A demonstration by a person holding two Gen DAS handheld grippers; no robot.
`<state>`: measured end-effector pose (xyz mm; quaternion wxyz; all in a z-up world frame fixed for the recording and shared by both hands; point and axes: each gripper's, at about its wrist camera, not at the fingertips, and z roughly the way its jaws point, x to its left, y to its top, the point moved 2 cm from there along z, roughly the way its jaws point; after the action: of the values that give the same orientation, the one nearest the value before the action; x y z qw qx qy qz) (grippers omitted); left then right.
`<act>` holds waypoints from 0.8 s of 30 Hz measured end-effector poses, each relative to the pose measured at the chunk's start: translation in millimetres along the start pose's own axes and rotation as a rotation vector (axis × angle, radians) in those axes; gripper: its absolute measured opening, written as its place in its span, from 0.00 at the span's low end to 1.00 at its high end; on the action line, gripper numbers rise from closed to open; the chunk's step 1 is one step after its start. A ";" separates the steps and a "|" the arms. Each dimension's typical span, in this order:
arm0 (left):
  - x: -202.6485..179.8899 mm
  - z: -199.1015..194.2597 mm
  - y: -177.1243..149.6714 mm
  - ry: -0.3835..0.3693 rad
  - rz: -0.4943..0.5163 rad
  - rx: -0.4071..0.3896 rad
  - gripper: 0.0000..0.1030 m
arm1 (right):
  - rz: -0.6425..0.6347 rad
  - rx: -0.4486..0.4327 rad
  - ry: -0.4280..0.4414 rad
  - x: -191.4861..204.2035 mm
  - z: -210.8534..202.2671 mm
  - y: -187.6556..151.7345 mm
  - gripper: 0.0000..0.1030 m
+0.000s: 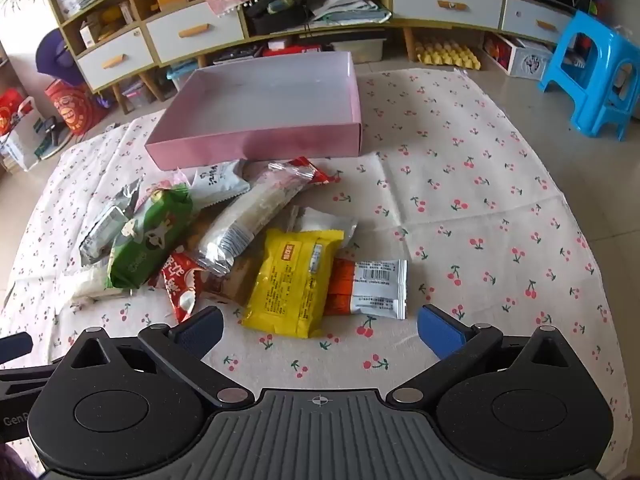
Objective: Organize snacks
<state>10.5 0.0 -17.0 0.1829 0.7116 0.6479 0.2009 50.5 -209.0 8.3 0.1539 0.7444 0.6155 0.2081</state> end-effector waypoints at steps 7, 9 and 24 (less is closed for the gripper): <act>-1.5 -0.4 1.5 -0.002 0.001 0.000 1.00 | -0.014 0.006 0.001 -0.9 -2.3 -3.5 1.00; -1.7 0.2 -0.8 -0.003 -0.002 -0.002 1.00 | -0.017 0.010 -0.011 1.7 1.0 -3.3 1.00; -3.3 0.5 -2.7 -0.002 0.017 -0.005 1.00 | -0.019 0.009 -0.010 3.1 1.2 -4.1 1.00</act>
<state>8.2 -3.0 -19.1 0.1835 0.7168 0.6412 0.2035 48.1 -205.2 5.7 0.1554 0.7402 0.6228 0.2002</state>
